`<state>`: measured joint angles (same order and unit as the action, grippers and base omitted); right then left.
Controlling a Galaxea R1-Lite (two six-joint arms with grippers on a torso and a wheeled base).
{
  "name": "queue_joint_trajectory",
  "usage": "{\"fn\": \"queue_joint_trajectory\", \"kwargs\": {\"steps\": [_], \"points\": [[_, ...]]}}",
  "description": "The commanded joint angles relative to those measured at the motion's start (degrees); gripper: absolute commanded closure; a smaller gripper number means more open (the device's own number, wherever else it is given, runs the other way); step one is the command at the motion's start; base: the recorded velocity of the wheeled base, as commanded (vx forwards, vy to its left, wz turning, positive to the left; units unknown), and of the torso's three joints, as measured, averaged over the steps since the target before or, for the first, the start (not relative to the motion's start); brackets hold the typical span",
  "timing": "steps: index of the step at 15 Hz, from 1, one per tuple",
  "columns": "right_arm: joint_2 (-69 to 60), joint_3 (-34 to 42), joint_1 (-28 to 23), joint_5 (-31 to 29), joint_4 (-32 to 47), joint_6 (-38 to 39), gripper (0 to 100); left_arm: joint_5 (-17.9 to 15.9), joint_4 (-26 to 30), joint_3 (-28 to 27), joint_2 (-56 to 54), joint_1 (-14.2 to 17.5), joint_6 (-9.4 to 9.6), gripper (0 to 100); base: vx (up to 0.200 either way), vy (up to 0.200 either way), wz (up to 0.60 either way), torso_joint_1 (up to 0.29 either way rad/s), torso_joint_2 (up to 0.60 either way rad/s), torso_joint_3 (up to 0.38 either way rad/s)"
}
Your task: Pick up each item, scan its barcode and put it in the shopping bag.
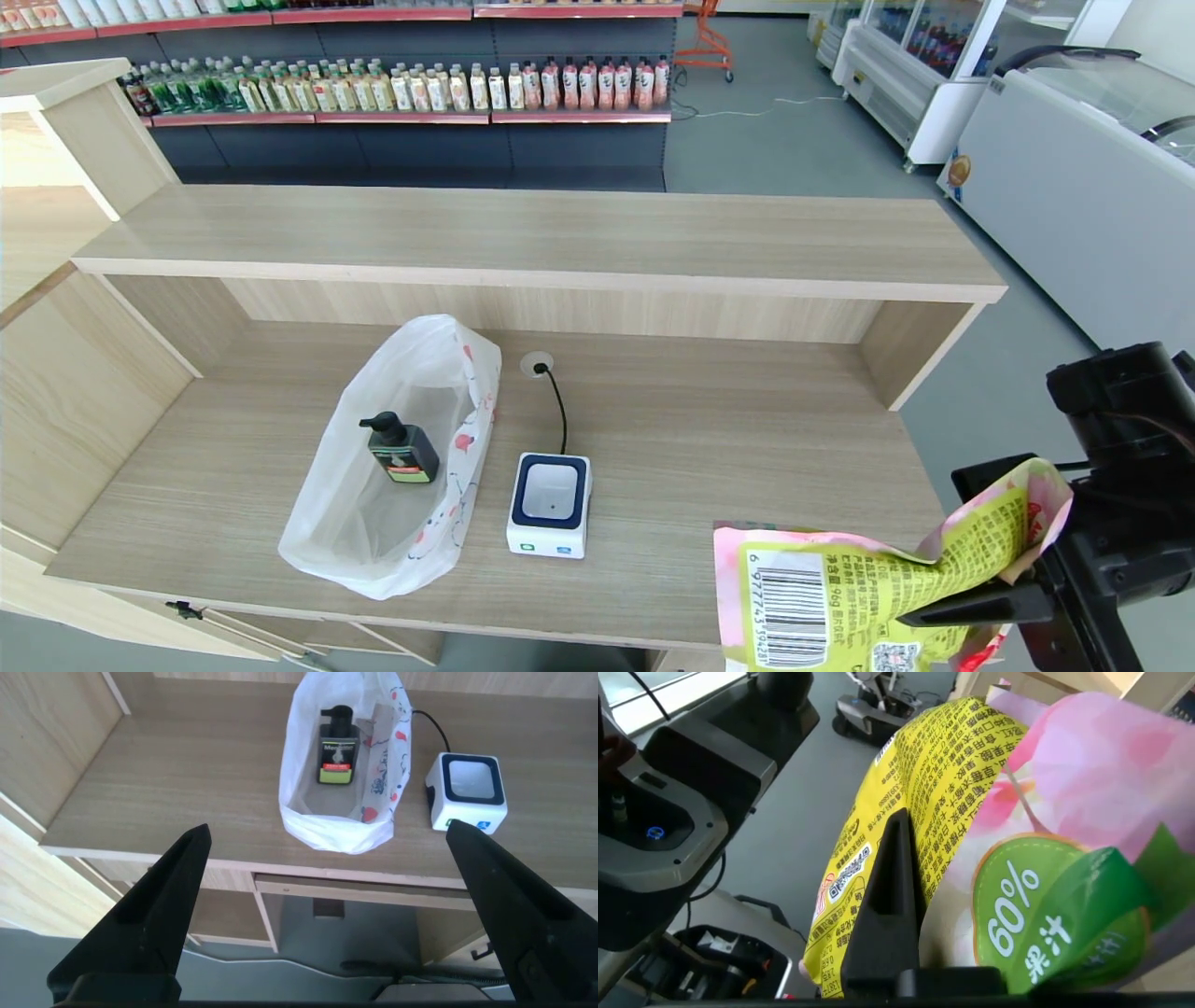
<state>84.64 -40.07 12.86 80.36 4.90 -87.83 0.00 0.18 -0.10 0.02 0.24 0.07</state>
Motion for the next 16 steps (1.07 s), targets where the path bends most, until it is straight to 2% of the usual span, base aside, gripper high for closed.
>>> {"fn": "queue_joint_trajectory", "kwargs": {"steps": [1, 16], "points": [[-0.3, 0.0, 0.1, 0.1, 0.0, 0.0, 100, 0.0, 0.0, 0.0, 0.0, 0.0, -0.07, 0, 0.0, 0.0, 0.0, 0.0, 0.0, 0.0], [-0.6, 0.3, -0.3, 0.0, 0.5, 0.3, 100, 0.0, 0.0, 0.0, 0.0, 0.0, 0.01, 0, 0.0, 0.0, 0.0, 0.0, 0.0, 0.0]]}}
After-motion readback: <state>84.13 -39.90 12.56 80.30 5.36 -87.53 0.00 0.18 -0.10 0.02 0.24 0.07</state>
